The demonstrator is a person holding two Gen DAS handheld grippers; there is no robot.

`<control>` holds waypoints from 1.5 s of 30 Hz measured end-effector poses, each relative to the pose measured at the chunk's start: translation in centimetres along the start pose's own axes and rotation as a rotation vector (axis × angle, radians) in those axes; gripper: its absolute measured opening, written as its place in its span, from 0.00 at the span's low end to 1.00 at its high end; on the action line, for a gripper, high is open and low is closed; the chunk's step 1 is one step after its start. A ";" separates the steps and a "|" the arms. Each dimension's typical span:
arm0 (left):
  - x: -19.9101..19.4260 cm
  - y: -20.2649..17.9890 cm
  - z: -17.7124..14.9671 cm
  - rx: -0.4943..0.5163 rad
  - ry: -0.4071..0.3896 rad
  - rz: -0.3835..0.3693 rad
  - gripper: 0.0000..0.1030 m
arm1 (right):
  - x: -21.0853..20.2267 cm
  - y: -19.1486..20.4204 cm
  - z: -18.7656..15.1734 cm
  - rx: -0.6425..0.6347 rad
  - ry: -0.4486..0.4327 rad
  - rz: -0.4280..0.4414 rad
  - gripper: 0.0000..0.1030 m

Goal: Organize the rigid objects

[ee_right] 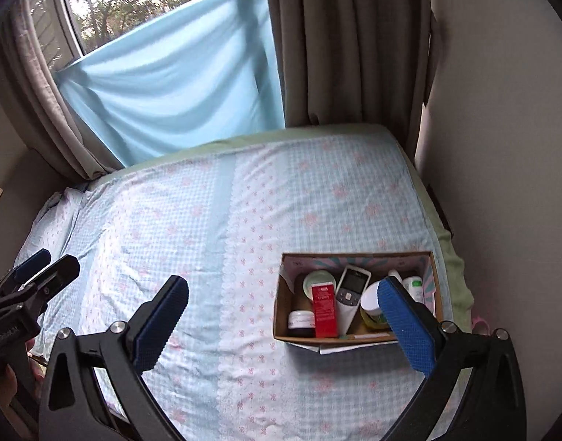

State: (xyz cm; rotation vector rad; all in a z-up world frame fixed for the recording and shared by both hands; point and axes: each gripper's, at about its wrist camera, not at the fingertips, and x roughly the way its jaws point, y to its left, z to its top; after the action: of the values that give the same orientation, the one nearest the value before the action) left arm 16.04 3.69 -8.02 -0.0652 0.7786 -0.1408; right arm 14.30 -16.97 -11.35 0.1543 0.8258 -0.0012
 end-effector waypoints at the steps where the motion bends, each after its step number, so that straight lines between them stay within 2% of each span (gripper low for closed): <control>1: -1.0 0.6 0.1 0.002 -0.020 0.014 1.00 | -1.0 0.8 0.3 -0.009 -0.034 0.001 1.00; 6: -5.0 3.3 0.0 -0.010 -0.100 0.034 1.00 | -5.3 4.2 0.4 -0.039 -0.188 -0.009 1.00; 8: -6.5 3.8 -0.5 0.003 -0.137 0.023 1.00 | -6.1 5.1 -0.2 -0.054 -0.223 -0.024 1.00; 12: -8.8 4.5 -1.3 0.022 -0.202 0.053 1.00 | -6.5 6.4 -1.7 -0.075 -0.258 -0.067 1.00; 18: -10.2 4.9 -2.2 0.019 -0.247 0.075 1.00 | -6.3 6.9 -2.9 -0.068 -0.256 -0.066 1.00; 45: -9.5 4.9 -2.9 0.006 -0.234 0.050 1.00 | -6.8 7.9 -3.0 -0.101 -0.274 -0.080 1.00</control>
State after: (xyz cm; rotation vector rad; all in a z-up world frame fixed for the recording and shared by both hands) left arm 7.82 9.96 -4.02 -0.0549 0.5456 -0.0864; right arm 7.99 -9.15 -7.27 0.0247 0.5565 -0.0544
